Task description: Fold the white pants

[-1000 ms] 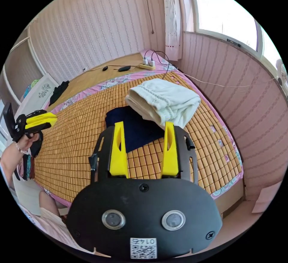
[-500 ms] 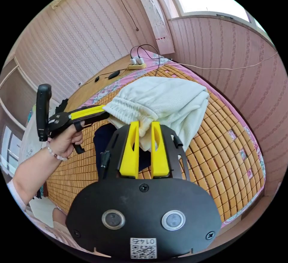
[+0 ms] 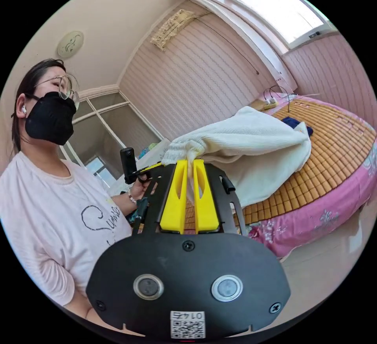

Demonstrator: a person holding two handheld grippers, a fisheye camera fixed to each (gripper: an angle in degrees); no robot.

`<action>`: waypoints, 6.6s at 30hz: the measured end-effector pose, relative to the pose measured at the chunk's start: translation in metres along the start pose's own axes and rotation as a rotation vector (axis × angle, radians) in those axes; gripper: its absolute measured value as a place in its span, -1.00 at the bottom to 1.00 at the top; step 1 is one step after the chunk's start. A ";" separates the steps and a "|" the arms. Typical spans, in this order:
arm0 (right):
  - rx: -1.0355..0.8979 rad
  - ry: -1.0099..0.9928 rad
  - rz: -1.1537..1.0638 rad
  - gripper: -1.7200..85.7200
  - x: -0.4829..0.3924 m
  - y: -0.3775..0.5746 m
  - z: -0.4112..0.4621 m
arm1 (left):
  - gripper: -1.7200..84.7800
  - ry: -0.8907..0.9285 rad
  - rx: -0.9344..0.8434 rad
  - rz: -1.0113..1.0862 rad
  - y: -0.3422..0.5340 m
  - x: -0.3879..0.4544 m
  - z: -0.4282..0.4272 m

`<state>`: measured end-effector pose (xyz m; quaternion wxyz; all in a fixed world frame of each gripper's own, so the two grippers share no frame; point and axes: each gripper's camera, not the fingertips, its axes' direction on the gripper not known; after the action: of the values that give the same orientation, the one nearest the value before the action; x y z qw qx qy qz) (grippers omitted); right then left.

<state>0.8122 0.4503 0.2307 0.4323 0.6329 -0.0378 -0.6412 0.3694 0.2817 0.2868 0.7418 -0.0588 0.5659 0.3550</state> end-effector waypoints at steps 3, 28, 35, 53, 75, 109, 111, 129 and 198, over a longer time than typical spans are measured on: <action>0.015 -0.027 0.063 -0.93 -0.028 0.031 -0.008 | -0.98 -0.034 -0.060 -0.036 0.049 0.045 -0.039; -0.992 0.051 -0.449 -0.94 -0.188 0.159 0.493 | -0.98 -0.651 0.106 -1.382 0.499 -0.056 -0.545; -0.781 0.537 0.070 -0.72 0.011 0.133 0.388 | -0.85 -0.625 0.318 -1.347 0.491 -0.030 -0.580; -0.506 0.570 0.395 -0.87 0.076 0.096 0.433 | -0.93 -0.665 -0.622 -0.927 0.380 -0.109 -0.447; -0.621 0.685 -0.323 -0.79 -0.075 -0.053 0.597 | -0.81 -0.821 -0.677 -1.089 0.418 -0.024 -0.576; -0.782 0.907 -0.479 -0.97 0.004 -0.070 0.629 | -0.86 -0.885 -0.475 -1.156 0.351 -0.208 -0.579; -0.927 0.892 -0.571 -0.97 -0.022 -0.111 0.637 | -0.87 -0.934 -0.469 -1.107 0.340 -0.199 -0.584; -1.074 0.940 -0.034 -0.55 0.115 -0.017 0.599 | -0.79 -0.916 -0.219 -1.237 0.357 -0.138 -0.599; -0.406 0.547 -0.076 -0.96 -0.135 0.054 -0.004 | -0.94 -0.177 -0.637 -0.008 0.146 -0.051 -0.250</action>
<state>0.8190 0.4998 0.3668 0.5191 0.6836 0.2316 -0.4578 0.0783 0.2438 0.2898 0.7338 -0.2589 0.3595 0.5151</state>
